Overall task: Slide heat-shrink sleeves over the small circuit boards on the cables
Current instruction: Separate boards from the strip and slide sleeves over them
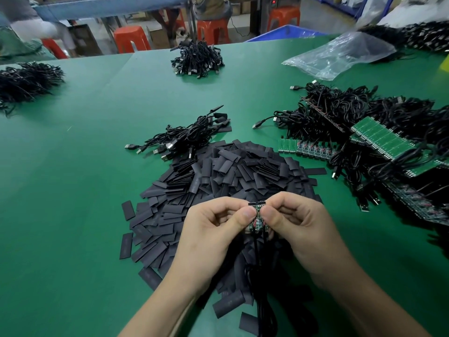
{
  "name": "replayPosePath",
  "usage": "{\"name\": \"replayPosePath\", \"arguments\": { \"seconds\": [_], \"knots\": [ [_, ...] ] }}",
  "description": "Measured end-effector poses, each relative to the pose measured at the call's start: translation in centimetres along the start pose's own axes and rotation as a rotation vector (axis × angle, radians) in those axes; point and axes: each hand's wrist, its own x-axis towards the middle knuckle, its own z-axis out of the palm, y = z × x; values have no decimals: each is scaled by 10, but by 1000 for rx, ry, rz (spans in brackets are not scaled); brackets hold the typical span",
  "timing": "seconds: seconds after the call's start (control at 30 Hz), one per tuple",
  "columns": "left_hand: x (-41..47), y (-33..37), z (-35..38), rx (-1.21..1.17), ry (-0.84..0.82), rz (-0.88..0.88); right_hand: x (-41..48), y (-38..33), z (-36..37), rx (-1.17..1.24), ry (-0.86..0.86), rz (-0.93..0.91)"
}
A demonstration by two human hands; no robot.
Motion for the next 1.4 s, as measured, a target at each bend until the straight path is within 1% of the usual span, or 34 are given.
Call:
{"name": "replayPosePath", "arguments": {
  "seconds": [0.07,0.17,0.23,0.27,0.3,0.4,0.47,0.53,0.57,0.6,0.67,0.73,0.8,0.83,0.9,1.0,1.07,1.13,1.23,1.33,1.4],
  "knots": [
    [-1,0,1,-81,-13,-43,0,3,0,88,7,54],
    [-1,2,2,-140,-19,-80,1,4,-1,134,11,125],
    [0,4,0,-126,-8,-100,2,2,-5,166,-17,163],
    [0,4,-1,-108,4,-110,3,0,-8,134,-10,160],
    [1,4,-2,-96,18,-118,4,-1,-12,55,22,139],
    [1,4,-6,-69,42,-115,7,0,-24,-307,137,32],
    [1,6,-8,-31,47,-90,7,0,-27,-489,189,-25],
    [2,6,-9,42,52,-49,6,0,-27,-664,258,-120],
    [3,5,-10,86,50,-19,6,-2,-25,-730,260,-183],
    [3,4,-11,128,46,20,5,-5,-21,-755,219,-234],
    [5,1,-13,185,33,120,1,-5,-10,-694,40,-274],
    [6,0,-14,222,21,182,-4,-2,1,-634,-85,-243],
    [7,1,-17,330,32,204,-6,-1,5,-560,-94,-161],
    [8,2,-20,428,58,213,-5,-3,4,-464,-91,-108],
    [6,4,-26,649,116,213,-5,-10,-1,-168,-71,-10],
    [2,6,-28,993,78,163,-2,-19,-7,296,-45,141],
    [-1,5,-22,1180,34,125,1,-19,-12,431,-15,197],
    [-1,4,-18,1266,34,106,3,-20,-16,416,-9,239],
    [-1,4,-19,1296,35,60,4,-20,-21,273,-32,270],
    [-1,6,-20,1237,40,12,4,-19,-21,159,-54,271],
    [0,5,-21,1136,50,-12,4,-19,-21,172,-68,263]
  ]
}}
